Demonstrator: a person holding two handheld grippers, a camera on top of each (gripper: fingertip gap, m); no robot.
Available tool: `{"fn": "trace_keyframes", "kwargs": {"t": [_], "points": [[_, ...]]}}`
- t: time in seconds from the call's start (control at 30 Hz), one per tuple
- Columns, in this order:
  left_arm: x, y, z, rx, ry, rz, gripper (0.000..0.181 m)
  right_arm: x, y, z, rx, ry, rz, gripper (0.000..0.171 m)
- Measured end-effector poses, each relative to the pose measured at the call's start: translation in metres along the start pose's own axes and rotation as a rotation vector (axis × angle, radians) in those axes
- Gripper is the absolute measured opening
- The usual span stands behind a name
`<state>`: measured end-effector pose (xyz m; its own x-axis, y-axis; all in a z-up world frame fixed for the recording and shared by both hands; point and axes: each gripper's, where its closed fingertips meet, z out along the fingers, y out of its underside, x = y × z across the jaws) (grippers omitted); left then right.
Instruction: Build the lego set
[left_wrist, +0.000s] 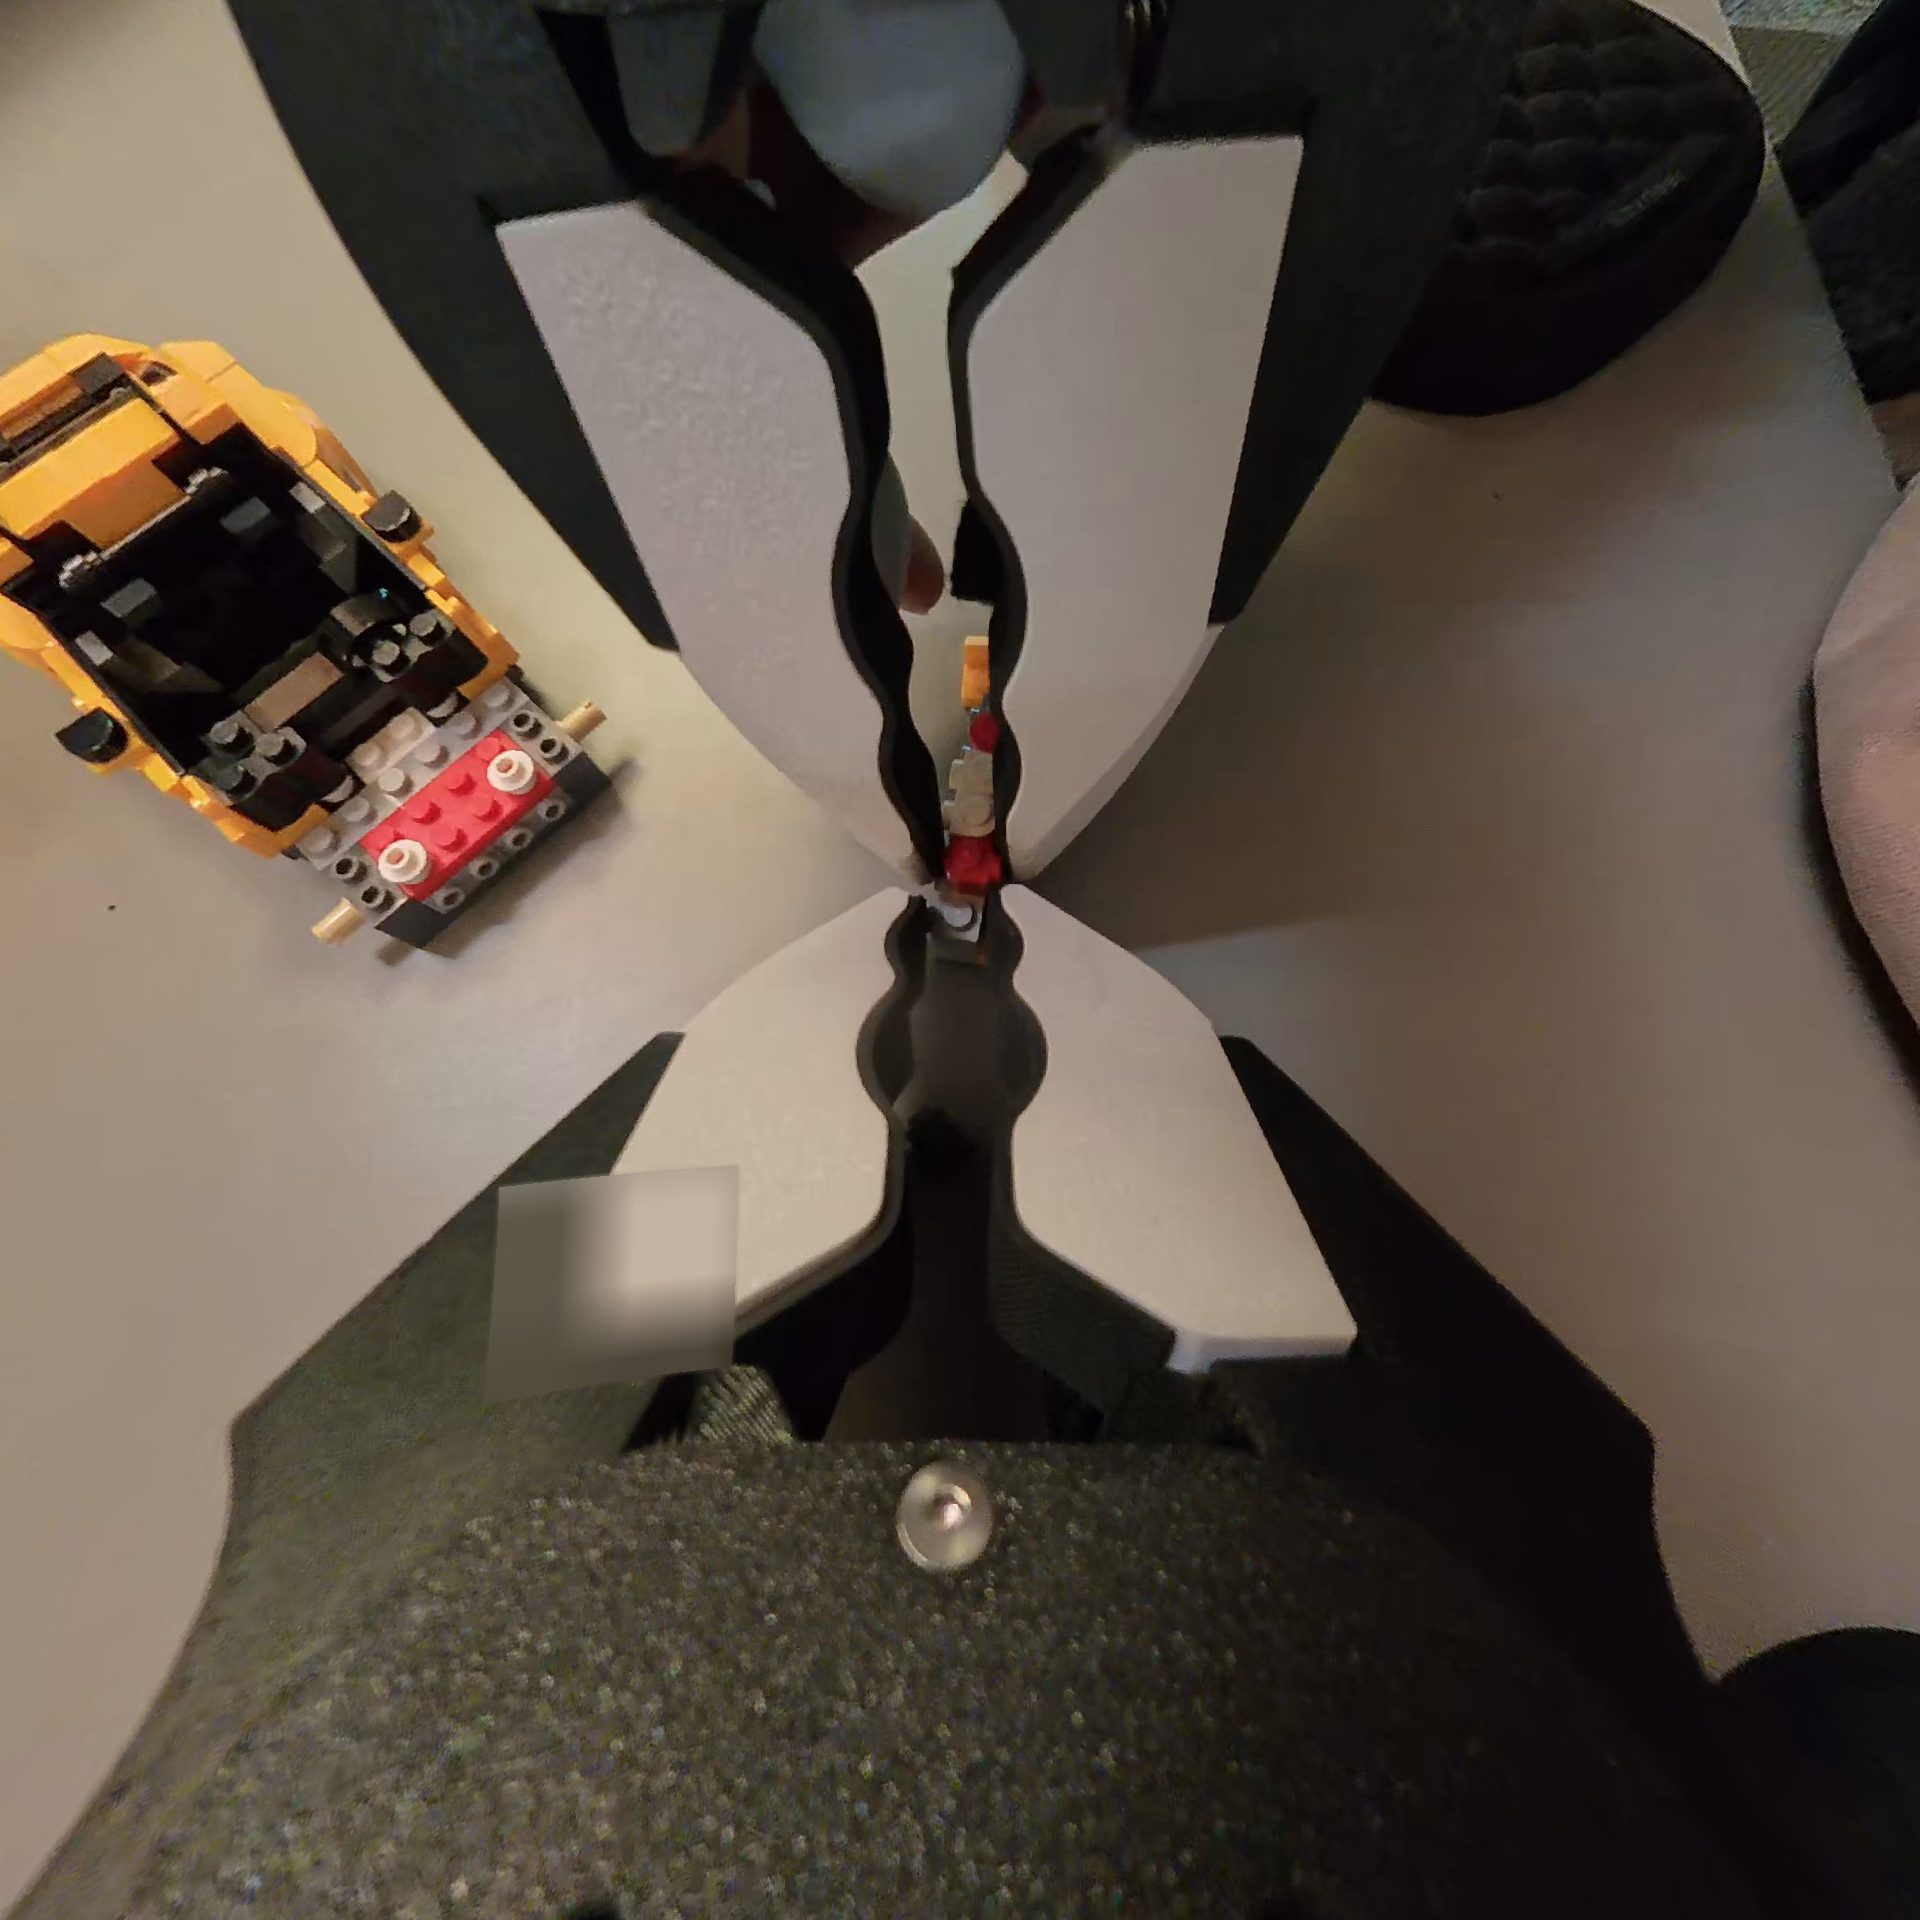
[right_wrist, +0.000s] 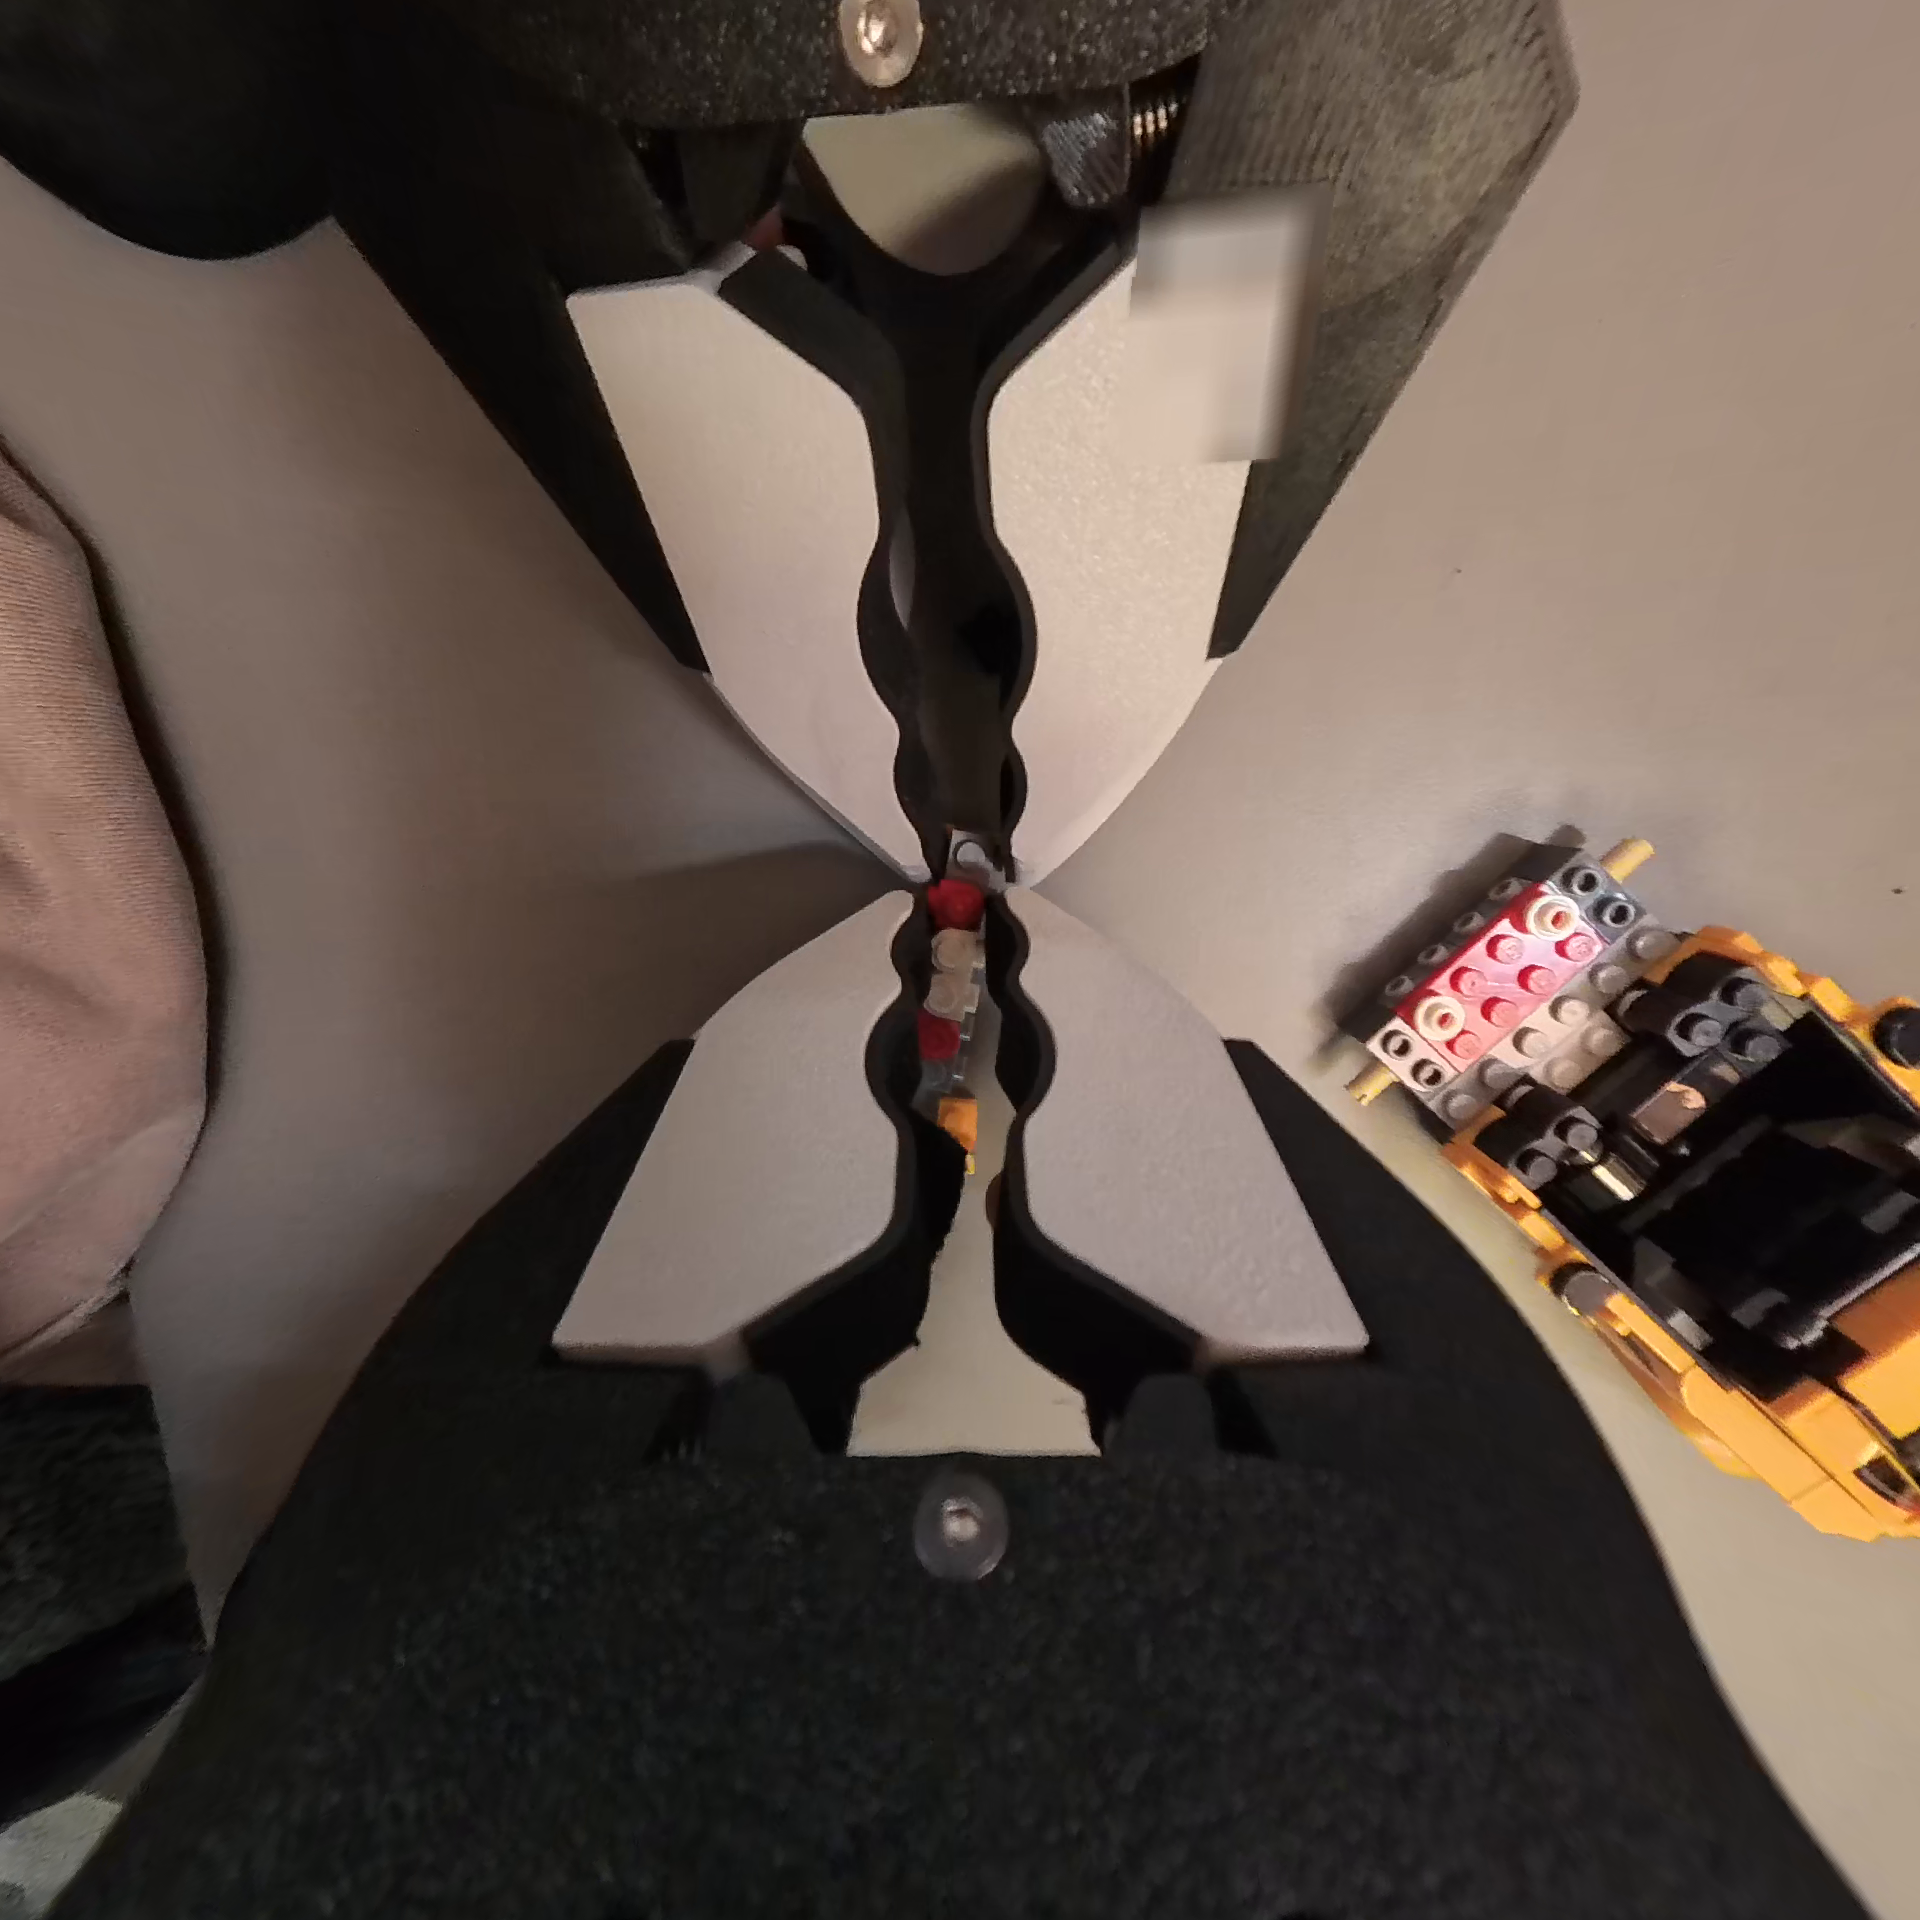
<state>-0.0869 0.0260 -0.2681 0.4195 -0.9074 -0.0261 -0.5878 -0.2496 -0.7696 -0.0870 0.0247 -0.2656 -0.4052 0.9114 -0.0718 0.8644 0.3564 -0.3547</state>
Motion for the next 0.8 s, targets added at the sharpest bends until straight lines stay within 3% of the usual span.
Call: {"fn": "trace_keyframes", "kwargs": {"t": [0.23,0.57,0.8], "points": [[0.000,0.000,0.000,-0.004,-0.005,0.008,0.011,0.003,-0.004,-0.004,0.042,0.046,0.006,0.017],[0.000,0.000,0.000,0.000,-0.001,0.002,0.011,-0.004,-0.011,-0.006,0.111,-0.018,0.032,0.000],[0.000,0.001,0.000,0.001,-0.001,0.002,0.011,-0.004,-0.011,-0.006,0.095,-0.026,0.025,0.000]]}}
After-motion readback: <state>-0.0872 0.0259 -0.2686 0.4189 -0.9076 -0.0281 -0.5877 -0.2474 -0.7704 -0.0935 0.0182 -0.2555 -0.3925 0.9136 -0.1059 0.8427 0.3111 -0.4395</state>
